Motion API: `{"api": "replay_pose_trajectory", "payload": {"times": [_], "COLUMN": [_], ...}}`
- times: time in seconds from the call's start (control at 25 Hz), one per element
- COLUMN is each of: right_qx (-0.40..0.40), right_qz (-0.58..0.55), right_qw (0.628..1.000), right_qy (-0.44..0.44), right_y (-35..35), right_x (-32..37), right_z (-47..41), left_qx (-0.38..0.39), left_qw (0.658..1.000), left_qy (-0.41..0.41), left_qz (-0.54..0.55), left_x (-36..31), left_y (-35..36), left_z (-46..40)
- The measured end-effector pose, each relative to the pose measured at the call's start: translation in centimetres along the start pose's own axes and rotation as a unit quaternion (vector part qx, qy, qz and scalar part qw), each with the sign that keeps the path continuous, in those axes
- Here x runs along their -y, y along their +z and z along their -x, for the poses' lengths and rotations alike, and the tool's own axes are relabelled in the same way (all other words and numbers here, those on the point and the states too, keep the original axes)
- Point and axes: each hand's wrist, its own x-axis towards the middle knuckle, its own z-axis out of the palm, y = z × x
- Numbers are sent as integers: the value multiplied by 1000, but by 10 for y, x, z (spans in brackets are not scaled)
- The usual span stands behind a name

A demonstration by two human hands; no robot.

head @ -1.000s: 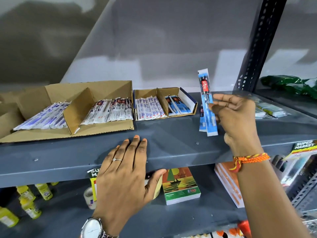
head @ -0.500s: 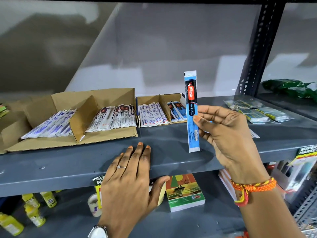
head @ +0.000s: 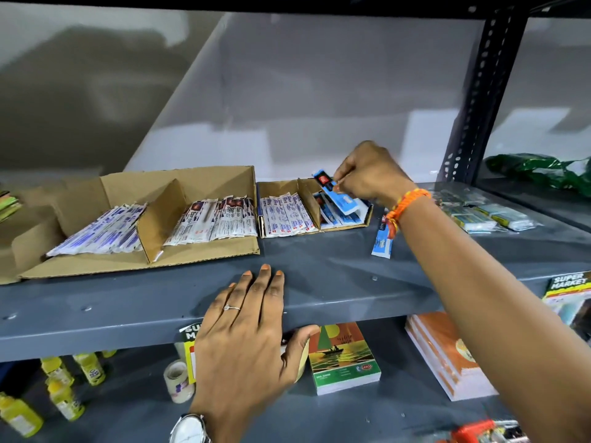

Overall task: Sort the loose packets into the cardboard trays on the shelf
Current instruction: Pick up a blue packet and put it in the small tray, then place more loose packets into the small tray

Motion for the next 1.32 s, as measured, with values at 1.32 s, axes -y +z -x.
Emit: {"api": "replay_pose_trajectory", "payload": {"times": [1.32], "right_qx": [-96], "right_qz": [228], "right_qw": [968], "right_qy": [42], "right_y": [-1], "right_x": [-56], "right_z": [81], "left_qx": [-12], "left_qw": [1000], "left_qy": [3], "left_qz": [-1], "left_x": [2], "left_y": [4], "left_z": [2]}}
